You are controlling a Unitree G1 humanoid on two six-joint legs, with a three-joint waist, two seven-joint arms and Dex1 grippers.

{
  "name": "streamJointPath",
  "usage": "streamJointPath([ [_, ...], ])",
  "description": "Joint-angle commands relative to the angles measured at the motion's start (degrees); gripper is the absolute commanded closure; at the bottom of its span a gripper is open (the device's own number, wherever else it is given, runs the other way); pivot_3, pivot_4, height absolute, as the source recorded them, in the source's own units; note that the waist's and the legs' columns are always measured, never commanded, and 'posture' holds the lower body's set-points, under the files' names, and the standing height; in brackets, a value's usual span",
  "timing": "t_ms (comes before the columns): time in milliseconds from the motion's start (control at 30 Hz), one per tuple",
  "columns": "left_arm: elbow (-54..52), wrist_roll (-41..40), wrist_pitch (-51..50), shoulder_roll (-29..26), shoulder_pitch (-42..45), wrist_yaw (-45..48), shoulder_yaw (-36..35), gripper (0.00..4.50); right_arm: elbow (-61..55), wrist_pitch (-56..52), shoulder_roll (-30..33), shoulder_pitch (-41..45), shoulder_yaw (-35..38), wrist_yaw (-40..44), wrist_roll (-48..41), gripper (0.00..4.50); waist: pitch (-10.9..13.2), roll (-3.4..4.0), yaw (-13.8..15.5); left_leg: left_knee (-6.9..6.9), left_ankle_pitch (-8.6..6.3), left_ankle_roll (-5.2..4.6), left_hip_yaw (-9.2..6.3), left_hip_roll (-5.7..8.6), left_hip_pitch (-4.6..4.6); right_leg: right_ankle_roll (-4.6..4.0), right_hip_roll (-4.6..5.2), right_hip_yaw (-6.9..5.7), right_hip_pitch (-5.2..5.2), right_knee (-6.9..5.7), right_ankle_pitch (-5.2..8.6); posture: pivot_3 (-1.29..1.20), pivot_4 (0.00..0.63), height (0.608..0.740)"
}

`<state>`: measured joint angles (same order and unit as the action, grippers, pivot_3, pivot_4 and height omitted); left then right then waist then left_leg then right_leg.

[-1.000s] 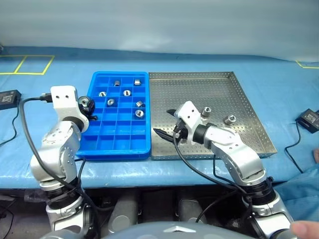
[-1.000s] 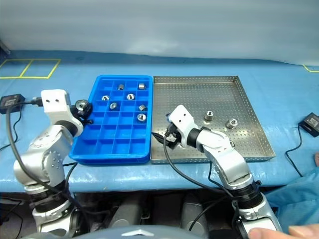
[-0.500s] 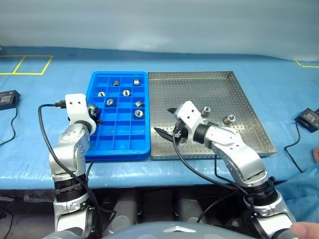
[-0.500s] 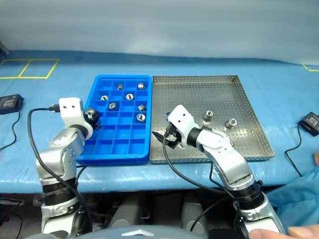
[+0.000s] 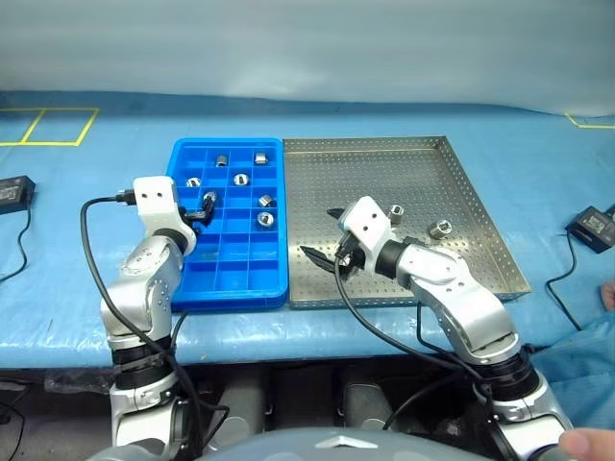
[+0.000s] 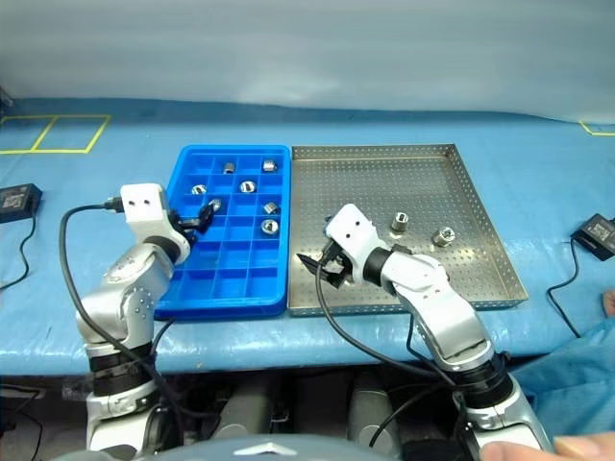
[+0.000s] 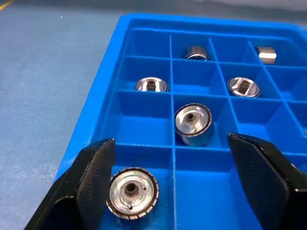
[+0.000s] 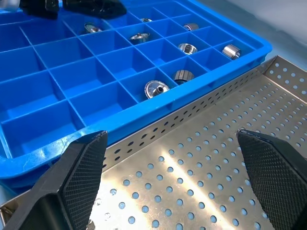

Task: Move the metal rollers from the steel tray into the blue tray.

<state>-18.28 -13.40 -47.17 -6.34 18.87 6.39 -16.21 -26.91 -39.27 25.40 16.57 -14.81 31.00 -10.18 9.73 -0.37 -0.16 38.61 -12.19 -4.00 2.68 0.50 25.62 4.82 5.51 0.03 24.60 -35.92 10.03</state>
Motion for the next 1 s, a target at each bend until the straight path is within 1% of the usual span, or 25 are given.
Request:
streamJointPath([
  [33,-3.95,-8.32,2.9,0.78,3.27,9.84,5.07,0.47,-3.08,-0.51,2.02,-0.63,2.3,-1.39,1.55,0.0,0.0,0.0,0.03,0.0,0.0,-0.01,0.0,0.01,0.01,0.0,0.01,0.0,0.0,0.02,0.0,-0.06,0.15,0.74],
  [100,-3.45,-11.37,1.27,-1.41,4.92,17.4,11.02,0.47,-4.61,-1.93,3.15,-1.3,3.48,-1.86,1.51,0.0,0.0,0.0,-0.04,0.01,-0.02,-0.04,0.01,0.02,0.02,0.0,0.04,-0.03,-0.02,0.07,0.0,-0.09,0.15,0.74],
  [167,-1.83,-11.76,0.55,-5.01,6.6,23.89,17.42,0.47,-7.06,-3.67,4.09,-1.91,4.84,-1.87,0.79,0.0,-0.01,0.01,-0.53,0.02,-0.03,-0.06,0.05,0.03,0.04,0.0,0.04,-0.03,0.0,0.08,0.0,-0.11,0.15,0.74],
  [267,3.24,-5.77,3.57,-11.66,10.21,30.77,29.4,0.47,-10.69,-6.25,5.81,-3.74,7.01,-2.06,0.31,0.0,-0.04,0.08,-1.63,-0.04,0.0,-0.14,0.08,0.0,0.1,-0.05,-0.03,0.03,-0.09,0.03,0.03,-0.15,0.15,0.74],
  [333,7.63,-3.69,5.42,-12.97,12.66,33.9,34.52,0.47,-11.87,-8.12,7.65,-6.04,7.73,-2.49,1.19,0.0,-0.06,0.11,-2.24,-0.13,0.11,-0.31,0.09,-0.03,0.06,-0.11,-0.06,0.04,-0.08,0.03,0.07,-0.18,0.15,0.74],
  [433,14.08,-0.32,7.82,-13.04,15.69,35.84,39.02,0.47,-12.92,-9.96,9.32,-9.44,8.06,-3.74,2.31,0.0,-0.06,0.1,-3.0,-0.18,0.12,-0.32,0.09,-0.03,0.08,-0.13,-0.06,0.04,-0.05,0.06,0.1,-0.22,0.15,0.74],
  [500,18.03,1.7,9.36,-12.37,17.22,35.99,40.51,0.47,-14.05,-10.68,9.22,-11.26,8.29,-4.79,2.64,0.0,-0.05,0.09,-3.73,-0.18,0.12,-0.32,0.09,-0.03,0.1,-0.13,-0.04,0.04,-0.04,0.06,0.1,-0.26,0.15,0.74],
  [600,21.82,2.41,10.72,-10.78,18.12,36.72,40.7,0.47,-15.88,-11.64,8.08,-12.88,8.65,-6.28,2.51,0.0,-0.04,0.07,-4.98,-0.19,0.12,-0.33,0.09,-0.04,0.13,-0.11,-0.02,0.05,0.0,0.07,0.11,-0.29,0.15,0.74],
  [767,25.88,3.36,11.41,-8.95,18.28,37.92,40.91,0.47,-18.07,-12.59,6.4,-14.54,8.41,-8.39,2.79,0.0,-0.04,0.07,-6.55,-0.27,0.12,-0.32,0.08,-0.05,0.11,-0.11,-0.01,0.05,0.01,0.09,0.11,-0.33,0.15,0.74],
  [1000,31.01,6.35,10.8,-7.5,18.6,36.64,40.94,0.47,-18.62,-12.63,5.62,-15.26,8.94,-9.77,3.19,0.0,-0.04,0.07,-8.2,-0.31,0.12,-0.33,0.08,-0.03,0.1,-0.1,0.0,0.06,0.01,0.09,0.11,-0.34,0.15,0.74],
])
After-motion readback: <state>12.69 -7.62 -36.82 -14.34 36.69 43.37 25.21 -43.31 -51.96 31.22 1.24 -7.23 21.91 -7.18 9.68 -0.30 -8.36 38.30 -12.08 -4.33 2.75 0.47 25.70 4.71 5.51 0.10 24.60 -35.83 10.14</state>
